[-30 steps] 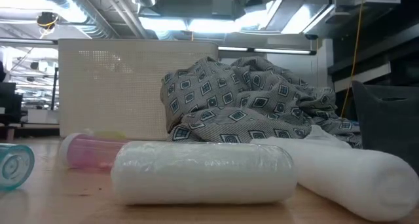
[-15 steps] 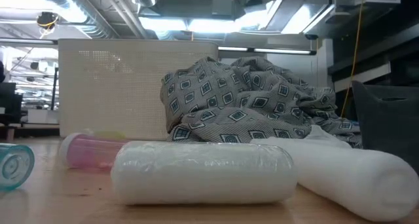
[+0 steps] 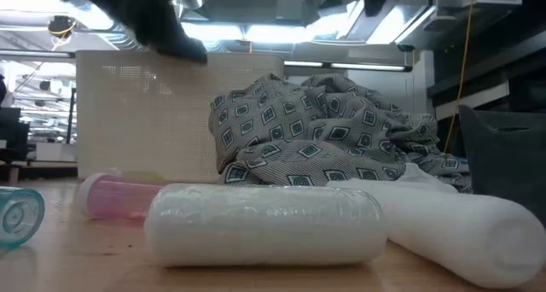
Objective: Pick & Place Medicine items
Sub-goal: Adjust the white bin
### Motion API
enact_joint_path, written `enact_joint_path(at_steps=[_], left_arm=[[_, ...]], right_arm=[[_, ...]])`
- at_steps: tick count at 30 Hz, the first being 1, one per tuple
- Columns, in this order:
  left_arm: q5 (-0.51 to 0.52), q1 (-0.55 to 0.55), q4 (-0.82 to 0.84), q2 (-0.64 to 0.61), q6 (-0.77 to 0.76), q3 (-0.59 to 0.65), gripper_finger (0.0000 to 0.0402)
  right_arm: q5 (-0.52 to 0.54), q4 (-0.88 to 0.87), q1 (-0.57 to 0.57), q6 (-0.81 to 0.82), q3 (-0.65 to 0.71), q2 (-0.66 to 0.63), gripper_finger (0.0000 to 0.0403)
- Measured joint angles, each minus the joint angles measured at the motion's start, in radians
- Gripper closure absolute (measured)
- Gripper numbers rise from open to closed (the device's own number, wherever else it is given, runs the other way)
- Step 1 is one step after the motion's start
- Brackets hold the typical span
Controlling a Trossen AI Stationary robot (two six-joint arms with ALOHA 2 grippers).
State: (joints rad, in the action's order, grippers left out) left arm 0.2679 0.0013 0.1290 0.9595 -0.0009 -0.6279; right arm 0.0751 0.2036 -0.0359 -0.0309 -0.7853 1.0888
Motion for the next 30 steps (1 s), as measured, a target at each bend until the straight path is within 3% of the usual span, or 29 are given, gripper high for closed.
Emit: enact_joint_path(at_steps=[4,9,23,30], left_arm=[[-0.050,-0.022,-0.256,0.034,-0.019,0.113,0.0267],[-0.049,-0.070,-0.446,0.010,-0.020,0.184,0.0272],[0.057,-0.199,-0.457,-0.210,0.209,0.191,0.0272],[-0.016,-0.283,-0.394,-0.322,0.224,0.151,0.0272]], right_arm=[[0.015,-0.006,-0.038,0.033,0.000,0.025,0.0357],[0.063,-0.003,-0.076,0.026,0.000,0.017,0.0357],[0.093,-0.058,-0.104,-0.036,-0.126,0.018,0.0357],[0.093,-0.111,-0.104,-0.036,-0.158,0.018,0.0357]])
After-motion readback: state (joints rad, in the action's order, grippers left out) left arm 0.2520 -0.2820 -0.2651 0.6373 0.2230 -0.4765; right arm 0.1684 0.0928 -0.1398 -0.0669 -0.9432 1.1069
